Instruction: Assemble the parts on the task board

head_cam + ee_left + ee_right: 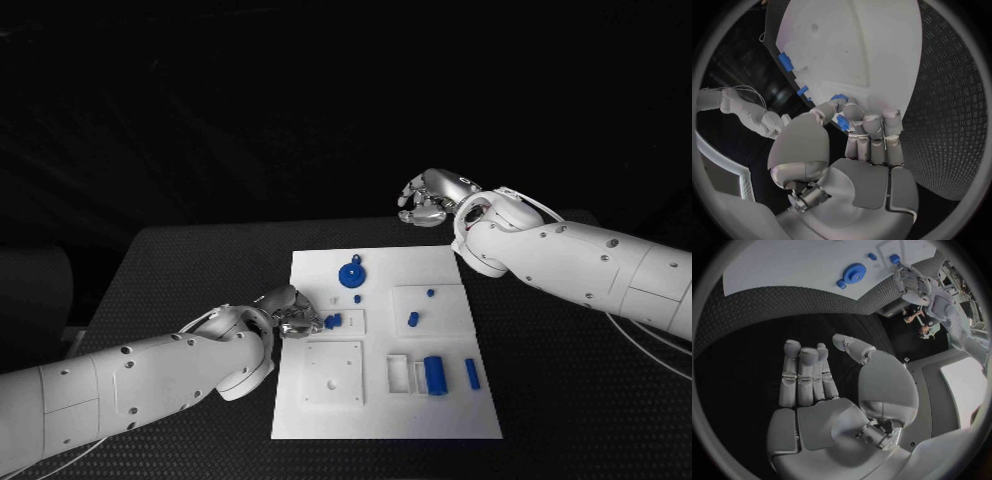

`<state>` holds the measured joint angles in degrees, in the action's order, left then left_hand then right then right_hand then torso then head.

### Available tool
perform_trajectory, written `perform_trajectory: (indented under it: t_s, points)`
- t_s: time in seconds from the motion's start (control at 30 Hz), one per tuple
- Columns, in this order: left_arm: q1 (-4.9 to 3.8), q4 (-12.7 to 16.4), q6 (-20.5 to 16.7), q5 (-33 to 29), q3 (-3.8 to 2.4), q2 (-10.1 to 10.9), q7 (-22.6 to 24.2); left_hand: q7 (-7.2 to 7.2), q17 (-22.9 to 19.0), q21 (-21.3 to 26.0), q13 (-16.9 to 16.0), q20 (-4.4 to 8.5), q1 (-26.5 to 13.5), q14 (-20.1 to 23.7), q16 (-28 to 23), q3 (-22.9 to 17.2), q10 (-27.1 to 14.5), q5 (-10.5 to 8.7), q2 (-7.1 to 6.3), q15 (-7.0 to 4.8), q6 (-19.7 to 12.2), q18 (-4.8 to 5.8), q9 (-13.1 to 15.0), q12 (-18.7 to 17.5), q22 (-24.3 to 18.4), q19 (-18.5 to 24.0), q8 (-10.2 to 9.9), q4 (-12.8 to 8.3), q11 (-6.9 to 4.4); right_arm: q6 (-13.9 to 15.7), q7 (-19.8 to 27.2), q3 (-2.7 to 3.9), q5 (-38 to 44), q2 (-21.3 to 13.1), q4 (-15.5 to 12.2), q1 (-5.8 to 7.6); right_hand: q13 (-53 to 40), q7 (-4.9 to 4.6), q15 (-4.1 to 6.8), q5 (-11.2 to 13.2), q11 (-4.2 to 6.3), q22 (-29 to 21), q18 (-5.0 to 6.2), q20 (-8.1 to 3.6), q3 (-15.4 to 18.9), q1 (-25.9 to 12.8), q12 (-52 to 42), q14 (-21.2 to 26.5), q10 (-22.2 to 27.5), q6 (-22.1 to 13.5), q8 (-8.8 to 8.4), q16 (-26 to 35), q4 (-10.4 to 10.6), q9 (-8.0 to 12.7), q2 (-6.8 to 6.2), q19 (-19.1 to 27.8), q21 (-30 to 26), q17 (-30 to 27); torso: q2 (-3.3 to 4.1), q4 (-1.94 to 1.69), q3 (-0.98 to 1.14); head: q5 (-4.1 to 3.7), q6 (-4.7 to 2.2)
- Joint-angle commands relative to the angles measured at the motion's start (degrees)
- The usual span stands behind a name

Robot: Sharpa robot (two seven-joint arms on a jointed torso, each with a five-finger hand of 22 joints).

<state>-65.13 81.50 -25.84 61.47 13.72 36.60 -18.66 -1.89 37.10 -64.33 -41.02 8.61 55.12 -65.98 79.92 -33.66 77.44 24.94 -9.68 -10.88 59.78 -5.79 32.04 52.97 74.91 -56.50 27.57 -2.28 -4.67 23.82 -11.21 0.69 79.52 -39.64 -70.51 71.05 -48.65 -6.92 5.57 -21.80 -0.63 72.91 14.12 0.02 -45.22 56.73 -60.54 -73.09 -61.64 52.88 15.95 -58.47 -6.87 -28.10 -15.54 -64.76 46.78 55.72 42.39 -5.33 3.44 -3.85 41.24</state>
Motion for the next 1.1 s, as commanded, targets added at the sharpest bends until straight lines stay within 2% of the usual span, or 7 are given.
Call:
perform_trajectory:
  t_s: [0.03,0.23,0.47,0.77,0.93,1.0,1.1]
  points:
    - [-0.04,0.2,1.1,-2.1,-0.09,0.0,1.3,-0.18,-0.1,0.3,0.1,6.39,-0.1,0.0,-0.1,0.4,0.0,1.02,1.40,0.54,-0.3,0.96,-0.2,0.1,0.8,0.6,-0.4,-1.2,0.33,-0.7,0.4,0.03,0.1,0.1,0.0,-0.02,0.1,-0.40,-0.21,-0.4,-0.21,0.1,0.88,0.24,0.1,-0.5,0.1,-0.2,0.2,0.1,-0.29,0.4,-0.1,-0.1,0.05,0.1,-0.4,0.0,-0.02,0.00,0.03,0.01,-0.02]
    - [-0.04,0.2,1.2,-2.8,-0.09,-0.1,1.4,-0.22,-0.1,0.3,0.2,6.36,-0.3,0.1,-0.2,0.6,-0.1,1.29,1.70,0.58,-0.3,1.00,-0.4,0.1,0.8,0.7,-0.7,-2.2,0.37,-0.7,0.4,0.03,0.1,0.1,0.1,-0.02,0.1,-0.40,-0.21,-0.4,-0.21,0.1,0.88,0.24,0.1,-0.6,0.0,-0.2,0.2,0.1,-0.29,0.4,-0.1,-0.1,0.08,0.1,-0.4,0.1,0.00,0.02,0.02,0.07,-0.07]
    - [-0.05,0.5,0.3,-2.7,-0.15,0.4,2.1,-0.39,-0.2,0.4,0.3,6.39,-0.2,0.1,-0.2,0.5,-0.3,0.35,-0.06,0.69,-0.8,0.99,-0.7,0.0,0.7,0.6,-1.4,-3.2,0.51,-0.7,0.4,0.03,0.1,0.1,0.1,-0.02,0.1,-0.40,-0.21,-0.4,-0.21,0.1,0.88,0.24,0.1,-0.6,0.0,-0.2,0.2,0.1,-0.28,0.4,-0.1,-0.1,0.11,0.1,-0.4,0.1,0.01,0.01,0.00,0.07,-0.11]
    - [-0.85,3.1,-2.5,-2.8,-0.57,3.9,8.1,-1.60,-1.2,2.5,0.9,5.58,3.1,2.8,-2.3,-1.0,-4.5,0.16,-1.83,1.92,-4.1,1.60,-0.6,-1.6,0.0,2.5,-2.0,-5.3,1.71,-0.6,0.6,0.03,0.0,-0.3,0.0,-0.02,0.1,-0.40,-0.21,-0.4,-0.20,0.1,0.88,0.23,0.1,-0.5,0.0,-0.2,0.2,0.1,-0.28,0.4,-0.1,-0.1,0.13,0.0,-0.4,0.1,-0.07,-0.08,-0.03,-0.08,-0.32]
    - [-1.57,4.0,-2.8,-0.8,-0.78,5.0,11.6,-3.37,-3.9,7.3,3.5,3.36,6.7,8.7,-7.5,-1.9,-11.0,-1.08,-1.61,4.43,-6.5,3.41,-0.1,-6.9,-1.4,7.9,-1.5,-8.2,3.65,-0.6,0.6,0.03,-0.1,-0.5,0.0,-0.02,0.2,-0.40,-0.21,-0.4,-0.20,0.1,0.88,0.23,0.1,-0.5,0.0,-0.2,0.2,0.1,-0.29,0.4,-0.2,-0.1,0.14,0.0,-0.4,0.1,-0.03,-0.06,-0.05,-0.05,-0.51]
    - [-1.59,4.0,-2.5,0.3,-0.86,5.0,12.5,-4.14,-5.0,9.2,4.7,2.32,8.3,10.5,-9.5,-2.3,-12.7,-4.49,-1.56,5.64,-7.6,3.88,-0.4,-9.1,-2.0,9.6,-2.0,-9.1,4.45,-0.7,0.7,0.03,-0.1,-0.5,0.0,-0.02,0.2,-0.40,-0.20,-0.4,-0.20,0.1,0.88,0.22,0.1,-0.5,0.0,-0.2,0.2,0.1,-0.29,0.4,-0.2,-0.1,0.14,0.0,-0.4,0.1,0.00,-0.05,-0.06,-0.05,-0.56]
    - [-1.59,3.9,-1.6,2.7,-0.87,4.8,14.3,-4.73,-6.3,11.1,6.1,0.95,9.7,11.8,-11.5,-2.5,-13.9,-6.98,-1.70,7.09,-8.3,4.04,-0.8,-11.6,-2.5,10.9,-2.7,-9.7,5.20,-0.8,0.7,0.03,-0.2,-0.5,0.1,-0.03,0.2,-0.40,-0.20,-0.4,-0.20,0.1,0.88,0.22,0.1,-0.5,0.0,-0.2,0.2,0.1,-0.29,0.4,-0.2,-0.1,0.15,0.0,-0.4,0.1,0.06,-0.04,-0.09,-0.03,-0.56]
